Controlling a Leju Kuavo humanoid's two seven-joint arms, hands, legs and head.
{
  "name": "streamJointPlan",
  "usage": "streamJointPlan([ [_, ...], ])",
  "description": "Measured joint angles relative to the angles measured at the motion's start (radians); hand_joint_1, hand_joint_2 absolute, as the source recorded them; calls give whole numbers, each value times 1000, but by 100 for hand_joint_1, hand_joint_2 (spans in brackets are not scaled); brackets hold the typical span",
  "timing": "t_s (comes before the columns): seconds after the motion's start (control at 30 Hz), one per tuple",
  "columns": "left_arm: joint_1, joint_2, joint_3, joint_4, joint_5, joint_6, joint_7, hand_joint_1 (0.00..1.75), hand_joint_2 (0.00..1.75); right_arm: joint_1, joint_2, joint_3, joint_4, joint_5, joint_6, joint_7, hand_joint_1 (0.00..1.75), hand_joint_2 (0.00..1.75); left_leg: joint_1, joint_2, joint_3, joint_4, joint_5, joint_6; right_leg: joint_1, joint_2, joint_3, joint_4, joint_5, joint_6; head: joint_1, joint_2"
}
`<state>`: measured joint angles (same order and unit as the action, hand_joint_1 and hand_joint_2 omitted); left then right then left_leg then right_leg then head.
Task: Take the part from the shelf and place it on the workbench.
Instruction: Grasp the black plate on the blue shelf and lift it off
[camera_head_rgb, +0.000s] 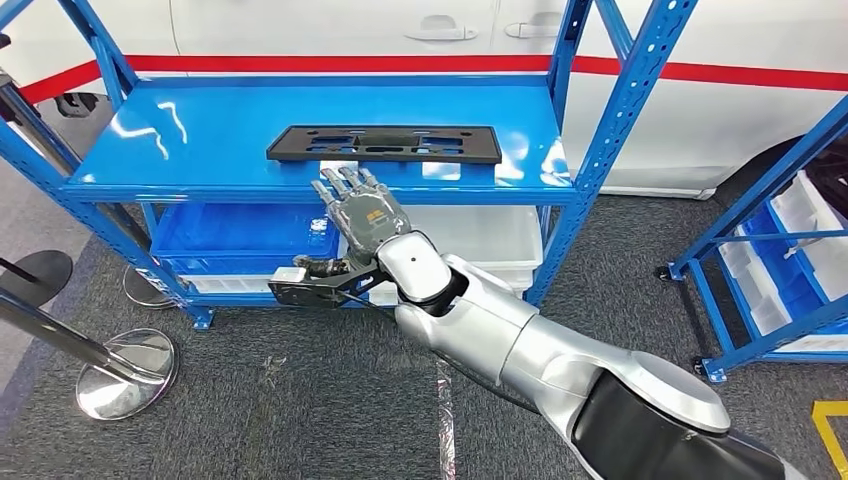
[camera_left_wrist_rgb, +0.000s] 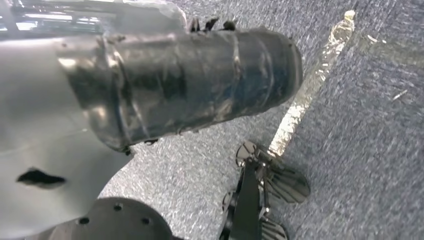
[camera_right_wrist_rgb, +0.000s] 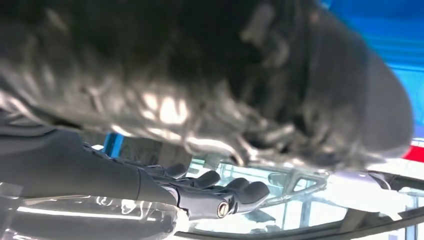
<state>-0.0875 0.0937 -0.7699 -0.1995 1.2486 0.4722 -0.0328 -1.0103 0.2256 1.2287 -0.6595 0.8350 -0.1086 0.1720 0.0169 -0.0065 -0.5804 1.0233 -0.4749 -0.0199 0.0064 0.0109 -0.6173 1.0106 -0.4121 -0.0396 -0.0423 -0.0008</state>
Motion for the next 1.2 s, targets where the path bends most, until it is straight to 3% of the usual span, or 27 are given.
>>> streamJointPlan([
  [0.03, 0, 0, 0, 0, 0, 0, 0, 0, 0, -1, 0, 0, 0, 0, 0, 0, 0, 0, 1, 1, -17, 37, -20, -5, -4, -1, 5, -4, 0, -4, -2, 0],
  [0.1, -1, -1, -1, 0, 0, 0, 0, 0, 0, 0, 0, 0, 0, 0, 0, 0, 0, 0, 3, 1, -84, 167, -75, -15, -5, -2, 10, -6, -4, -10, -5, 0],
  [0.17, 1, -1, -2, 0, 0, 0, 0, 0, 0, 4, 0, 0, 0, 0, 0, 0, 0, 0, 4, 1, -144, 262, -94, -22, -4, -1, 13, -5, -9, -12, -5, 0],
  [0.2, 2, -1, -2, 0, 0, 0, 0, 0, 0, 6, 0, 0, 0, 0, 0, 0, 0, 0, 4, 1, -149, 257, -75, -23, -4, 1, 15, -3, -12, -12, -6, 0],
  [0.23, 3, -1, -2, 0, 0, 0, 0, 0, 0, 6, 0, 0, 0, 0, 0, 0, 0, 0, 4, 1, -134, 213, -39, -23, -4, 2, 19, -1, -17, -10, -5, 0],
  [0.27, 3, -1, -3, 0, 1, 0, 0, 0, 0, 6, 0, 0, 0, 0, 3, 4, 0, 0, 4, 2, -106, 141, 3, -21, -5, 4, 23, 3, -22, -7, -5, 0],
  [0.33, 2, -1, -3, 0, 3, 3, 2, 0, 0, 3, -2, 0, 2, -4, 19, 20, 0, 0, -1, 2, -50, 22, 49, -13, -2, 5, 27, 9, -33, 1, -6, 0],
  [0.4, 1, -2, -3, 0, 9, 9, 4, 0, 0, -3, -10, 0, 8, -12, 33, 35, 0, 0, -6, -1, -33, -10, 45, 1, 1, 4, 25, 12, -37, 10, -6, 0],
  [0.5, 2, -5, -3, 0, 15, 14, 7, 0, 0, -15, -25, 0, 18, -20, 34, 37, 0, 0, 1, -1, -27, -17, 44, 21, 2, 2, 19, 28, -52, 26, -5, 0],
  [0.57, 3, -7, -3, 0, 17, 15, 8, 0, 0, -26, -32, 0, 24, -24, 34, 37, 0, 0, 4, 2, -21, -21, 42, 31, 0, 0, -27, 116, -94, 35, -3, 0],
  [0.63, 2, -7, -3, 0, 18, 15, 8, 0, 0, -30, -37, 0, 28, -26, 34, 36, 0, 0, 3, 4, -17, -21, 37, 39, -4, -1, -103, 251, -140, 40, -1, 0],
  [0.67, 1, -7, -3, 0, 18, 14, 8, 0, 0, -28, -39, 0, 31, -27, 34, 36, 0, 0, 3, 3, -15, -21, 34, 40, -6, -1, -133, 294, -145, 42, -1, 0],
  [0.7, 2, -7, -3, 0, 18, 13, 7, 0, 0, -27, -41, 0, 33, -27, 34, 36, 0, 0, 3, 2, -11, -20, 31, 40, -8, -1, -145, 301, -130, 42, 0, 0],
  [0.73, 2, -8, -3, 0, 18, 12, 6, 0, 0, -27, -43, 0, 34, -27, 35, 36, 0, 0, 4, 1, -5, -19, 26, 39, -10, -2, -137, 269, -98, 41, 0, 0],
  [0.8, 3, -11, -3, 0, 16, 8, 3, 0, 0, -31, -45, 0, 35, -27, 39, 36, 0, 0, 3, -1, 8, -18, 15, 33, -10, -2, -79, 133, -22, 35, 0, 0],
  [0.83, 2, -12, -3, 0, 15, 7, 1, 0, 0, -34, -46, 0, 35, -26, 42, 36, 0, 0, 1, -2, 12, -16, 10, 28, -8, -2, -50, 72, 0, 32, -1, 0],
  [0.9, 1, -14, -3, 0, 12, 4, 0, 0, 0, -37, -49, 0, 36, -25, 48, 36, 0, 0, -1, -3, 14, -16, 4, 18, -5, 0, -25, 23, 3, 26, -2, 0],
  [1.0, 2, -18, -3, 0, 11, -3, 1, 0, 0, -38, -53, 0, 36, -24, 52, 37, 0, 0, 2, -1, 14, -11, -8, 2, -8, 2, -14, 11, 1, 13, -2, 0],
  [1.03, 2, -20, -3, 0, 11, -4, 1, 0, 0, -40, -54, 0, 36, -24, 52, 37, 0, 0, 3, 0, 3, 14, -23, -2, -11, 2, -8, 6, 0, 8, -5, 0],
  [1.13, 0, -23, -3, 0, 11, -5, 2, 0, 0, -41, -55, 0, 36, -23, 54, 38, 0, 0, 4, 1, -91, 193, -93, -11, -11, 1, 4, 2, -7, -3, -9, 0],
  [1.17, 1, -23, -3, 0, 11, -5, 2, 0, 0, -39, -56, 0, 36, -23, 55, 38, 0, 0, 4, 1, -124, 244, -101, -13, -11, 1, 6, 3, -10, -5, -9, 0],
  [1.2, 2, -24, -4, 0, 11, -5, 3, 0, 0, -38, -57, 0, 36, -23, 56, 40, 0, 44, 4, 1, -142, 260, -91, -15, -10, 2, 9, 4, -13, -5, -9, 0],
])
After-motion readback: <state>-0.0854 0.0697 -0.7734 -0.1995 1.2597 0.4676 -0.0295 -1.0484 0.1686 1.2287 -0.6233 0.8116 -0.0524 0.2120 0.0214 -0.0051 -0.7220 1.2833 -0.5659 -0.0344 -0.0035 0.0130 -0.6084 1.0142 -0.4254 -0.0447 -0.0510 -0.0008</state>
